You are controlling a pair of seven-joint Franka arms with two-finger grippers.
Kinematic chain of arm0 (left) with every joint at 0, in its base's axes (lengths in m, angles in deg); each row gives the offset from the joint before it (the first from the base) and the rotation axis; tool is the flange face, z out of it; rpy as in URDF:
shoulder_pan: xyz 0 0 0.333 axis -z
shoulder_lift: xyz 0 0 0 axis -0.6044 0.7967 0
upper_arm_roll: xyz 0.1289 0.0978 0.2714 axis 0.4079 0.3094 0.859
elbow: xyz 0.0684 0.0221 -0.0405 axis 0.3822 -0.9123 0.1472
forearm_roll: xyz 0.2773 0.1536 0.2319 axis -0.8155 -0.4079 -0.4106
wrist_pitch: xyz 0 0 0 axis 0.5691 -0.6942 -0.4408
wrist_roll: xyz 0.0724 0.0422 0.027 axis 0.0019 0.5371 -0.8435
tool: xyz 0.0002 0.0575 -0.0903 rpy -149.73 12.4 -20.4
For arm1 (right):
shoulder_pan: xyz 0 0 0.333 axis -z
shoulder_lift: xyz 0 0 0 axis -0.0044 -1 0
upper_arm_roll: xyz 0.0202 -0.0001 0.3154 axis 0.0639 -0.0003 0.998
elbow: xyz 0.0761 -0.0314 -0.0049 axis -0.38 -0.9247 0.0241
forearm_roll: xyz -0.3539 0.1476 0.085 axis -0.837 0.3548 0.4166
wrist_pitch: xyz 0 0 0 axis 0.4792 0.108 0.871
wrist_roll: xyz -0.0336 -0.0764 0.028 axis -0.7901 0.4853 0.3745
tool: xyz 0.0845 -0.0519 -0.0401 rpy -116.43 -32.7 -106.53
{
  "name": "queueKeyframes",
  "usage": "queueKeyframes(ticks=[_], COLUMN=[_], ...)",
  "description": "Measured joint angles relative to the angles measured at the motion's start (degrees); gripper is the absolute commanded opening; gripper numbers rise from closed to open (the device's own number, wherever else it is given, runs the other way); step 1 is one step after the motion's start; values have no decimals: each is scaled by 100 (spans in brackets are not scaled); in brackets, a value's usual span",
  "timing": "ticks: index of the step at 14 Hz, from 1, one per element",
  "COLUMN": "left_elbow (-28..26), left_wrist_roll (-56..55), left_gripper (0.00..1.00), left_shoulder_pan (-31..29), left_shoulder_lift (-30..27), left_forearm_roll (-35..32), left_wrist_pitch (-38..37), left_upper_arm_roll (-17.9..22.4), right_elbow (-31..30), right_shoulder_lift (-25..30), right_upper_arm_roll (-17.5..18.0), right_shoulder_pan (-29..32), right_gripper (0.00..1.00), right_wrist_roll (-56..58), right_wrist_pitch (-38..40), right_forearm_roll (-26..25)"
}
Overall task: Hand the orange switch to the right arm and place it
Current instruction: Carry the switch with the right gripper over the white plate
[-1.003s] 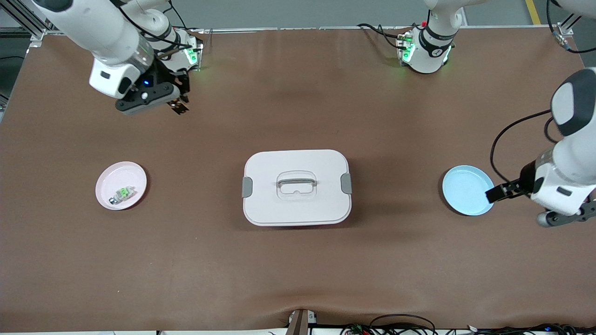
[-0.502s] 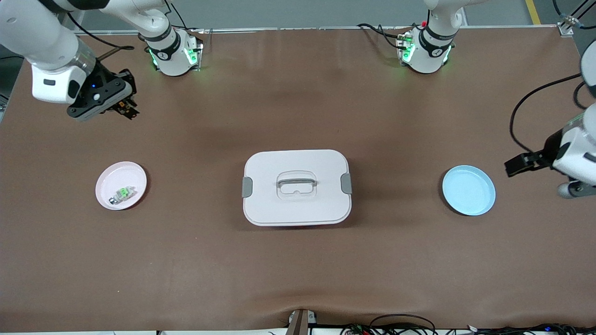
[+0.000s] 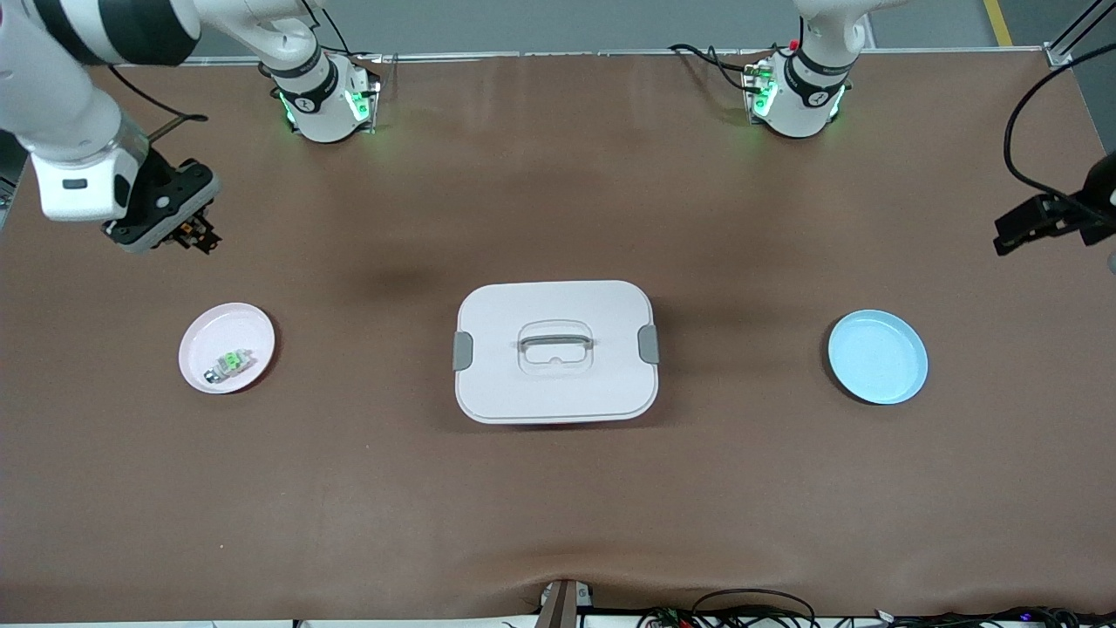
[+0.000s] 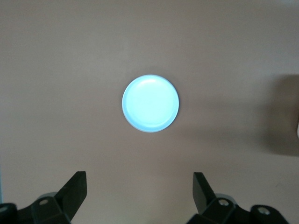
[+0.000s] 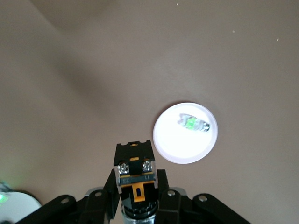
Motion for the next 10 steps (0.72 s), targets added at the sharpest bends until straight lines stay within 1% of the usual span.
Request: queueKeyframes(ticks=[1,2,3,6,10], left_elbow=[-197,-334,-416,-491,-495], left_wrist_roll=[7,64,144,212,211], left_gripper=[100,100,100,100,100], left_shoulder_pan=[285,446,490,522,733], left_shoulder_lift=[-183,-320,-403,-493,-491], left_forearm_roll=[62,148,222,367,377], left_wrist_pitch=[-1,-1,-11,-43,-43], left_upper_arm_roll=[357,592,691,717,714], right_elbow=[-33,-53,-61,-65,-75], right_shoulder_lift=[-114,-258,-422,-937,-1405], right_upper_arm_roll=[-2,-4,-6,-11,-10], right_shoulder_pan=[178,351,514,947,1344], right_gripper=[0,0,0,0,0], right_wrist_roll=[394,764,1091,2006,2956], right_wrist_pitch=[-218,-446,-665,-1219,-1756], right_forearm_roll=[-12,-30,-50,-69,-76])
